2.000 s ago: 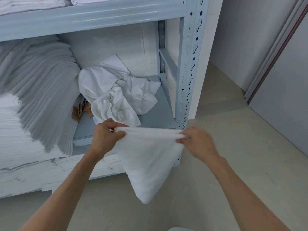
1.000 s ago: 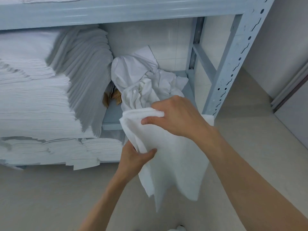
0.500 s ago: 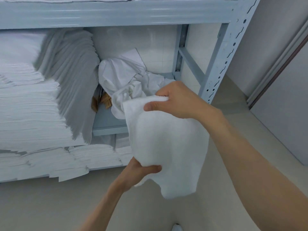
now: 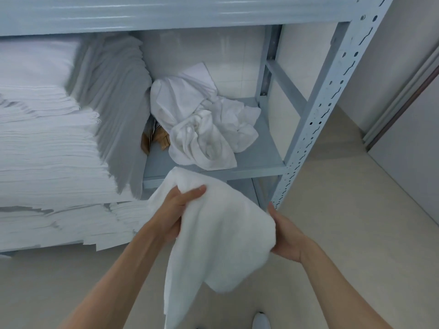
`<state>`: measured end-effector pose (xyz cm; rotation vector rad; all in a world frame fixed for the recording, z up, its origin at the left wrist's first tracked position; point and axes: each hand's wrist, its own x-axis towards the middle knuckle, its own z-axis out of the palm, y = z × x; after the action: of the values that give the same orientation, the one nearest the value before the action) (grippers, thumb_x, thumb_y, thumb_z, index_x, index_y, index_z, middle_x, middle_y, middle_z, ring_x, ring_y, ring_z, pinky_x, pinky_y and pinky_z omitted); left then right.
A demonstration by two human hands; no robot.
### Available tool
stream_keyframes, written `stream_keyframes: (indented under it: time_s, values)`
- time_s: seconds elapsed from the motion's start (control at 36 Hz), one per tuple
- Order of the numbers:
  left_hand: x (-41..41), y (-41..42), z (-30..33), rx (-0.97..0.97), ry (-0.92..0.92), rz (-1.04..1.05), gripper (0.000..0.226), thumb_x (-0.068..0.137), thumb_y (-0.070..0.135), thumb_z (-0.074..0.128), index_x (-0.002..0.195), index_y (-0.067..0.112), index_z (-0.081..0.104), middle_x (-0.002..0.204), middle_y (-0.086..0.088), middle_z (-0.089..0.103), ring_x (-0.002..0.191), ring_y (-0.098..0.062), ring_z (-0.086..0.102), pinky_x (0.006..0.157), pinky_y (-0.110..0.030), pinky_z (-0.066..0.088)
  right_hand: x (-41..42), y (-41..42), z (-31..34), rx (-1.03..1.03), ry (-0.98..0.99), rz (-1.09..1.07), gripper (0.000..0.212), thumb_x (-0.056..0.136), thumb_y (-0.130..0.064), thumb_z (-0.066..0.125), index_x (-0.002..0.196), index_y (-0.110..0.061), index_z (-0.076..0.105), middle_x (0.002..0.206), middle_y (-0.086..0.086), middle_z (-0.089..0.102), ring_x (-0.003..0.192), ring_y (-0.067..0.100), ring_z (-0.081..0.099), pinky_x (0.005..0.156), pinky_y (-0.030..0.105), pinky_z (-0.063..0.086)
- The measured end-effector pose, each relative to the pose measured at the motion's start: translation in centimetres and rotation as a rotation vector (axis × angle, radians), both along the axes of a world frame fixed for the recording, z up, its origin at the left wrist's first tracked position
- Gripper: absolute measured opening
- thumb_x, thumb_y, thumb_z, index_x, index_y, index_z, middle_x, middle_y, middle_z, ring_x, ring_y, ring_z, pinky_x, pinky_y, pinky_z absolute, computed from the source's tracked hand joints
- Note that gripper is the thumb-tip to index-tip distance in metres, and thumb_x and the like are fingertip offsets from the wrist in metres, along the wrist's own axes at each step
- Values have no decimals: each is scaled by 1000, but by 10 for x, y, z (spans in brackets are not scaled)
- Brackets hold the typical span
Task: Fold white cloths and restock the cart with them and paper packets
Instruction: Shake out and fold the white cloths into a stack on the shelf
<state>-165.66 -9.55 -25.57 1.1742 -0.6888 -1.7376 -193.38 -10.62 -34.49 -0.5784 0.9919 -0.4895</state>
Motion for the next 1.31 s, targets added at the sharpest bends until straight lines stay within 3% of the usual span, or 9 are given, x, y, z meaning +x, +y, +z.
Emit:
stream_keyframes:
  time_s: [0.22, 0.39, 0.58, 0.67, 0.75, 0.83, 1.03, 1.22, 1.31]
  values:
    - [30, -4, -12, -40, 121, -9, 46, 86, 1, 67, 131, 6, 59, 129, -21, 64, 115, -40, 64, 82, -45, 58, 7, -23, 21, -316, 60, -153, 47, 87, -30, 68, 123, 1, 64, 123, 15, 69, 117, 29, 64, 89, 34, 56]
    - [36, -16, 3, -199, -281, 80, 42, 85, 6, 72, 125, 10, 59, 116, -12, 72, 103, -32, 71, 77, -43, 61, 9, -41, 44, -612, 437, -293, 17, 87, -33, 71, 81, -18, 76, 82, -4, 77, 80, 12, 67, 88, 36, 51]
    - [31, -37, 21, -136, -456, 328, 51, 71, 27, 87, 112, 11, 62, 98, -6, 74, 72, -16, 74, 52, -27, 57, 23, -56, 71, -636, 386, -472, 57, 96, -42, 61, 81, 13, 57, 74, 11, 53, 69, 19, 46, 68, 32, 34]
    - [32, -43, 20, -16, -457, 362, 69, 64, 34, 90, 119, 10, 57, 101, -7, 72, 68, -16, 74, 49, -27, 55, 24, -58, 74, -610, 414, -411, 50, 99, -44, 55, 74, -1, 60, 66, 0, 59, 61, 12, 53, 58, 24, 39]
    - [31, -45, 17, 52, -460, 384, 69, 64, 38, 90, 113, 11, 50, 98, -8, 68, 76, -20, 70, 53, -29, 52, 24, -61, 77, -528, 414, -325, 32, 94, -41, 63, 107, -12, 64, 95, -3, 73, 79, 11, 69, 62, 22, 49]
    - [35, -44, 18, 17, -446, 359, 68, 63, 41, 88, 113, 21, 47, 99, -2, 62, 79, -17, 66, 56, -29, 51, 15, -62, 80, -471, 370, -266, 58, 86, -32, 76, 135, -25, 47, 116, 5, 66, 90, 15, 72, 66, 23, 54]
    - [40, -37, 22, -295, -661, -70, 56, 60, 20, 93, 107, 39, 69, 121, 1, 60, 103, -25, 63, 84, -39, 59, 11, -61, 89, -667, 398, 4, 71, 72, -12, 87, 133, -32, 56, 126, -3, 62, 113, 14, 62, 96, 29, 53]
    - [23, -38, 2, -369, -1126, -159, 72, 60, 14, 93, 124, 31, 62, 127, -4, 45, 111, -22, 48, 89, -26, 39, 24, -66, 94, -866, 912, 316, 87, 75, -17, 82, 146, -37, 37, 130, 0, 31, 109, 20, 45, 78, 26, 42]
    - [13, -37, -6, -381, -1257, -136, 56, 66, 15, 91, 117, 19, 69, 115, -6, 42, 105, -25, 45, 91, -25, 36, 27, -67, 90, -957, 1038, 339, 65, 79, -19, 81, 136, -27, 53, 122, 2, 30, 108, 24, 48, 86, 30, 44]
